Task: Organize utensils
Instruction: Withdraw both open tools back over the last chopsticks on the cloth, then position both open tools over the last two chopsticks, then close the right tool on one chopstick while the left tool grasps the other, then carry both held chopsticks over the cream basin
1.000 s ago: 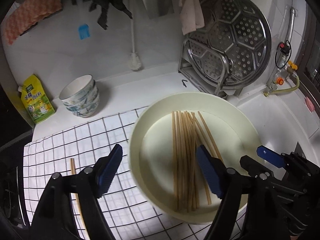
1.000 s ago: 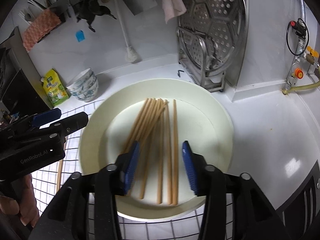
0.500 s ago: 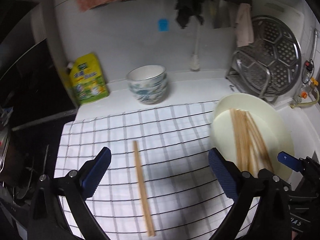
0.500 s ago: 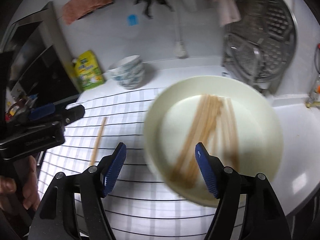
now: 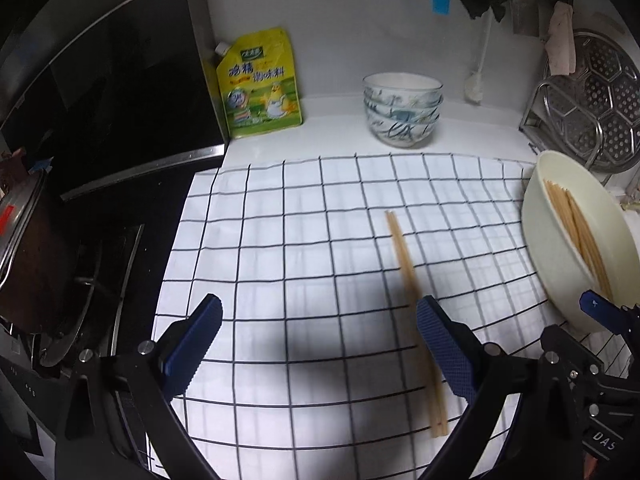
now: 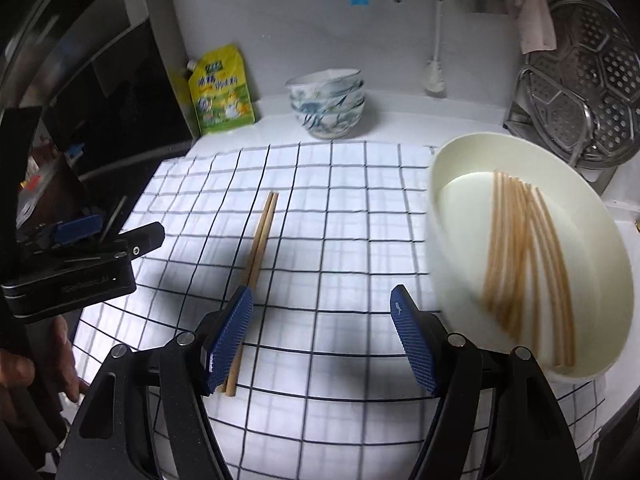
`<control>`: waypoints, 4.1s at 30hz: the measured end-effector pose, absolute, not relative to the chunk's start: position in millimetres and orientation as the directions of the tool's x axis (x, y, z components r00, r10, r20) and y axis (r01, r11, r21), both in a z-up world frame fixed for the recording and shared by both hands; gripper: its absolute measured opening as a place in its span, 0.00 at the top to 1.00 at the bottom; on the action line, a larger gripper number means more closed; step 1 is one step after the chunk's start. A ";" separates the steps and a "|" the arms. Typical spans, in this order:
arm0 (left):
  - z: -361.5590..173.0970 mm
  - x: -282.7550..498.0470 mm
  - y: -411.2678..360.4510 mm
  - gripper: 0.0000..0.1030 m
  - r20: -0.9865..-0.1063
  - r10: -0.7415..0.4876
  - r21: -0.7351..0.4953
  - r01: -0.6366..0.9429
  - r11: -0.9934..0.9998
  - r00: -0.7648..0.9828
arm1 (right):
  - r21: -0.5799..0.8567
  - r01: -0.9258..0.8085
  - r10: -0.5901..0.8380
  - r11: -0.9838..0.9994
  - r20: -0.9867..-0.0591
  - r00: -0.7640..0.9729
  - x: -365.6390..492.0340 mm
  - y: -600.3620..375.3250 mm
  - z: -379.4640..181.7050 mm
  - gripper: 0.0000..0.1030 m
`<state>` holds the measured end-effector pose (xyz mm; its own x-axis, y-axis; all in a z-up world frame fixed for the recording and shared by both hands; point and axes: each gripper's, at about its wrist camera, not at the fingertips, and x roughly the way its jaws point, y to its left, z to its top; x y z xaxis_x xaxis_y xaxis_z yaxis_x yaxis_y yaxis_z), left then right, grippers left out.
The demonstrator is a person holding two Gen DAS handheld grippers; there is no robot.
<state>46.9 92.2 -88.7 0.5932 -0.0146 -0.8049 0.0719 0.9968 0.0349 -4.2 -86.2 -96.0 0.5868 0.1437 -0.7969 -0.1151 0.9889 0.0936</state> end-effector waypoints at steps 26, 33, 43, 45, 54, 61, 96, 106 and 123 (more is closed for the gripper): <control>-141.7 56.3 124.1 0.07 -0.849 -0.077 -0.026 0.105 0.994 0.522 | 0.044 -0.072 0.074 0.996 -0.867 0.493 23.4 -41.0 -170.2 0.34; -141.2 57.0 122.1 0.07 -0.851 -0.074 -0.021 0.106 0.994 0.520 | -0.022 -0.135 0.049 0.991 -0.866 0.497 20.8 -28.9 -172.4 0.34; -146.2 56.4 109.4 0.07 -0.859 -0.080 -0.028 0.109 0.994 0.505 | -0.012 -0.199 0.090 0.980 -0.864 0.495 17.9 -23.4 -172.7 0.74; -147.8 54.9 104.8 0.07 -0.860 -0.087 -0.033 0.114 0.993 0.502 | -0.004 -0.209 0.102 0.978 -0.863 0.494 17.7 -24.1 -172.3 0.82; -153.7 55.1 77.0 0.07 -0.862 -0.102 -0.031 0.149 0.988 0.497 | 0.045 -0.139 0.109 0.989 -0.859 0.500 14.2 -54.9 -172.0 0.93; -166.1 64.6 54.6 0.07 -0.873 -0.076 0.006 0.166 0.986 0.482 | 0.085 -0.068 0.108 0.994 -0.860 0.498 4.6 -87.6 -171.0 0.93; -158.1 62.2 38.8 0.93 -0.871 -0.155 -0.049 0.233 0.971 0.466 | 0.074 -0.069 0.099 0.995 -0.843 0.528 21.1 -89.4 -160.7 0.94; -95.3 48.9 40.4 0.93 -0.815 -0.156 -0.030 0.228 0.973 0.558 | 0.175 -0.105 0.203 0.979 -0.790 0.579 8.1 -93.4 -103.8 0.94; -21.0 55.9 -128.4 0.93 -0.714 -0.348 -0.084 0.419 0.904 0.607 | 0.135 0.090 0.037 0.987 -0.729 0.683 -8.4 -252.7 -43.6 0.94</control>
